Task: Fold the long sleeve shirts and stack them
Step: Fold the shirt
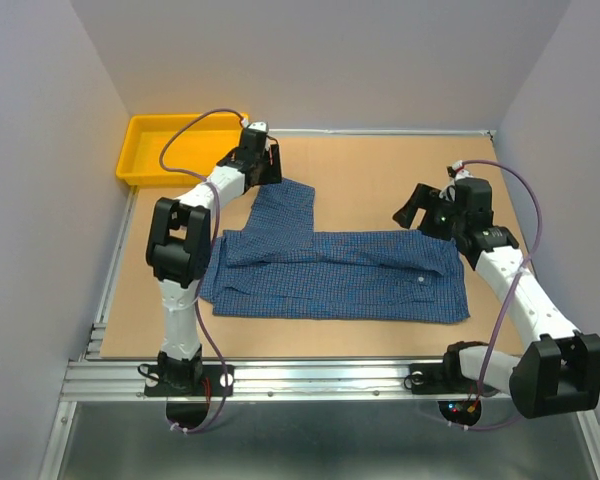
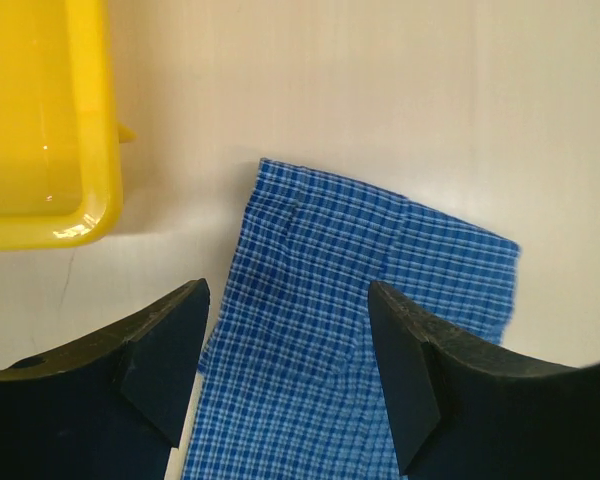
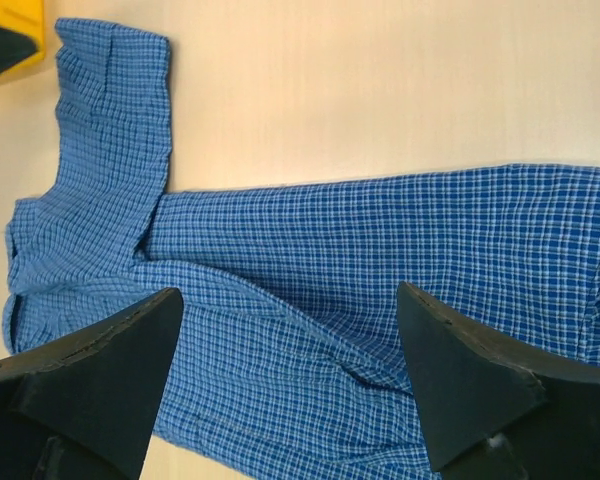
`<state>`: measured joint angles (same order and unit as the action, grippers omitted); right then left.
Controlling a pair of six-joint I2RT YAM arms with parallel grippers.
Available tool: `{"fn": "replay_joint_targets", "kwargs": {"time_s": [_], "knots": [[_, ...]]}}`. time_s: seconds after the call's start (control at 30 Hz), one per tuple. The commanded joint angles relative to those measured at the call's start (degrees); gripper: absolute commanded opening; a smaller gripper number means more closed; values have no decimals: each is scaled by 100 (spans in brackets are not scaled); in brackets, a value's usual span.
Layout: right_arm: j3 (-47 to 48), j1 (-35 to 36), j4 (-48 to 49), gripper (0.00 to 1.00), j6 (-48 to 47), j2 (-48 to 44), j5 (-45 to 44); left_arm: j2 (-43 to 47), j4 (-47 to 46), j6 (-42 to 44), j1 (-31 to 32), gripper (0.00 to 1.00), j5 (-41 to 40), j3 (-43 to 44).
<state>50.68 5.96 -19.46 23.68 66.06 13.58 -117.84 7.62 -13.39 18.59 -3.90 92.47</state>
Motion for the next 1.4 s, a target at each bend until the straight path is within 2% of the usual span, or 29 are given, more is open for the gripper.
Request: {"fn": "replay_joint_targets", "kwargs": {"time_s": [0.0, 0.2, 0.3, 0.4, 0.43, 0.6, 0.67, 0.83, 0.9, 1.0, 1.13, 1.17, 1.37], "knots": [[-225, -7, -75, 93, -136, -304, 346, -247, 56, 117, -31, 73, -444, 500], [-313, -7, -101, 93, -101, -498, 522, -836, 319, 56, -40, 68, -734, 1018], [-339, 2, -119, 93, -101, -550, 522, -1039, 372, 21, -31, 65, -621, 1124], [-365, -7, -154, 93, -92, -612, 522, -1101, 363, -15, 4, 59, -454, 1116], [-391, 2, -172, 93, -92, -656, 505, -1127, 363, -41, 22, 53, -410, 1090], [-427, 2, -224, 93, -66, -761, 461, -1127, 354, -138, 83, 49, -137, 958], [-444, 2, -251, 93, -74, -814, 461, -1109, 337, -138, 110, 38, -120, 931], [-462, 2, -321, 93, -57, -963, 426, -987, 310, -33, 110, 0, -49, 887], [-462, 2, -365, 93, -57, -1043, 399, -855, 311, 11, 119, 0, -32, 852], [-410, 2, -400, 93, -48, -1113, 295, -425, 328, 99, 189, 0, -102, 721], [-252, 2, -470, 93, -39, -1175, 136, 541, 319, 135, 635, 0, -304, 212], [-234, 2, -479, 93, -4, -1183, 49, 1022, 302, 109, 742, 0, -330, 54], [-233, 2, -514, 93, 119, -1280, -66, 2850, 179, -68, 1717, 0, -234, -1537]]}}
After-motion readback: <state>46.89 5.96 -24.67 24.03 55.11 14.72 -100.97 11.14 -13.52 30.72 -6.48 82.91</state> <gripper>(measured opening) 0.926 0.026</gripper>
